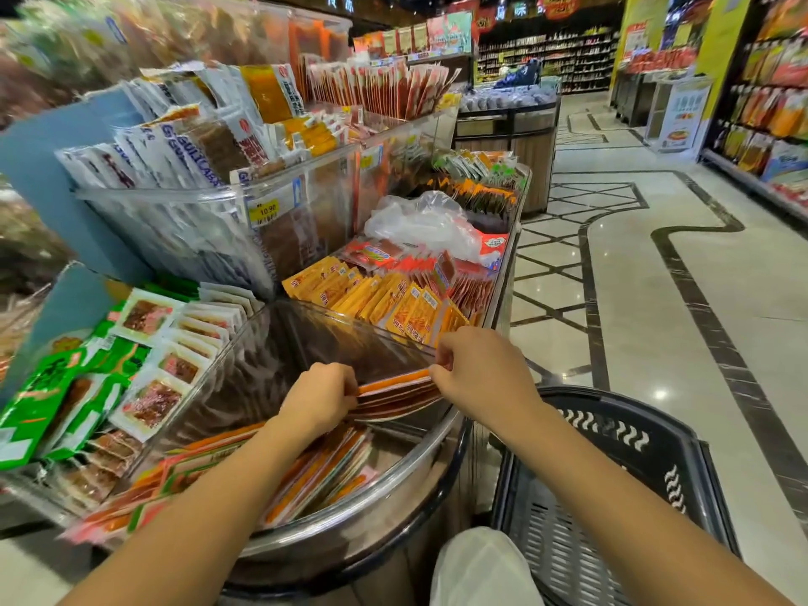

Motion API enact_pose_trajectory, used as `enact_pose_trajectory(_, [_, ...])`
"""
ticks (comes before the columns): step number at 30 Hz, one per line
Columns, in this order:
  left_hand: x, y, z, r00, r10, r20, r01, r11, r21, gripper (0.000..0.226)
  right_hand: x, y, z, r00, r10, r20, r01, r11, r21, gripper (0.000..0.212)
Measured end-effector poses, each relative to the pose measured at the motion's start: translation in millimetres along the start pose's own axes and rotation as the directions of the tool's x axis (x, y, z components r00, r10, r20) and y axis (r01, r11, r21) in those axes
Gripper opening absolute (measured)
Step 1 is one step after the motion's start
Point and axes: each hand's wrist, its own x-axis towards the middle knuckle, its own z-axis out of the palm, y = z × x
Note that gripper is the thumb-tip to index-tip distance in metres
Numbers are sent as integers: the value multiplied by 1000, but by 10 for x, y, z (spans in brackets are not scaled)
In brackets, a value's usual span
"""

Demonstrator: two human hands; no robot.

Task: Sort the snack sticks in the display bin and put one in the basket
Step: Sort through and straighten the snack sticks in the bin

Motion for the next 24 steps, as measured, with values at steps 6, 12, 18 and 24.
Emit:
enact_pose_trajectory(6, [-86,-85,-160,995,78,62,-74,995,-65,26,-16,-88,-66,995,-67,-79,49,977,-208,25])
enact_pose_trajectory(12, [-392,-362,-796,957,95,-273,-130,985,-114,17,70,-418,-58,978,-182,-99,176,982,-73,21])
enact_pose_trajectory(18, [-782,-929,-1109,866,154,-476,-123,988,95,10,151,-895,288,917,-386,103,370,917,150,12])
enact_pose_trajectory(24, [-899,-1238,-819,869,156,-469,-160,987,30,27,117,-1209,668,810,-469,351,378,876,299,19])
